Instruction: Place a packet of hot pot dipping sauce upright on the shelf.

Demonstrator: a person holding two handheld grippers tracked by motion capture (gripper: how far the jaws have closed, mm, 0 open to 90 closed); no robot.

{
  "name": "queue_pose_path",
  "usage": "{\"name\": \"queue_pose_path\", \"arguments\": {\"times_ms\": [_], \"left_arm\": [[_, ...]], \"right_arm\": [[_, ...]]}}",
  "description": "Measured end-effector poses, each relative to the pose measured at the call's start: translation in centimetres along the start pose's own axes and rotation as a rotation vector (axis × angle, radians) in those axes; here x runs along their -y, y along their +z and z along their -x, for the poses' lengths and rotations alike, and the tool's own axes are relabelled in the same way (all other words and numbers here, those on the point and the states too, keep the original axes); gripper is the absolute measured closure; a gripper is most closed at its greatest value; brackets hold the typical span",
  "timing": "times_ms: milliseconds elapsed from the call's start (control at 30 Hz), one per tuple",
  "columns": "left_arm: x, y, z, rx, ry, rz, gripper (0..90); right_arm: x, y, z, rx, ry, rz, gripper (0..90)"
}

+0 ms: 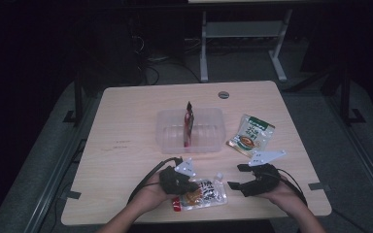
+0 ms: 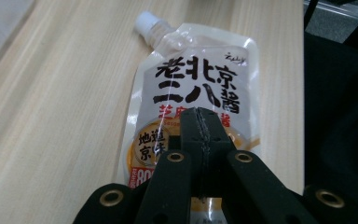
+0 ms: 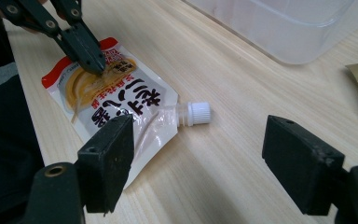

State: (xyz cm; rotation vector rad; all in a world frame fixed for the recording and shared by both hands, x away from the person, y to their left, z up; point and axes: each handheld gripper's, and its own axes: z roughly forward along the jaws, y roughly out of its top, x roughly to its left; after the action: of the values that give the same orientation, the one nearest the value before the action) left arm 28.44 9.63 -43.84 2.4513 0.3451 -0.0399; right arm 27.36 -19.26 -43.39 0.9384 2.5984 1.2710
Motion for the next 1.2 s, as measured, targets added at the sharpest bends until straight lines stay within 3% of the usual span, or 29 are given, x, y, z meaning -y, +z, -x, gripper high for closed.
{"name": "queue_pose_path", "arguments": {"times_ms": [400,767,1000,1200], "left_arm": [[0.0,1.0,-0.1,0.003,-0.005,-0.031,89.8],[-0.2,1.8,0.1,-0.031,0.031,-0.078,90.0],[-0.5,1.9,0.2,-0.037,0.030,-0.100,90.0],[-0.5,1.9,0.1,-0.032,0.027,-0.104,90.0]], "right_arm": [[0.0,0.1,-0.1,-0.008,-0.001,-0.004,24.7],[0.1,0.6,-0.5,-0.055,0.015,-0.007,22.1],[0.2,1.6,-1.3,-0.107,0.028,-0.049,22.0],[0.3,3.2,-1.9,-0.160,0.043,-0.123,22.8]]}}
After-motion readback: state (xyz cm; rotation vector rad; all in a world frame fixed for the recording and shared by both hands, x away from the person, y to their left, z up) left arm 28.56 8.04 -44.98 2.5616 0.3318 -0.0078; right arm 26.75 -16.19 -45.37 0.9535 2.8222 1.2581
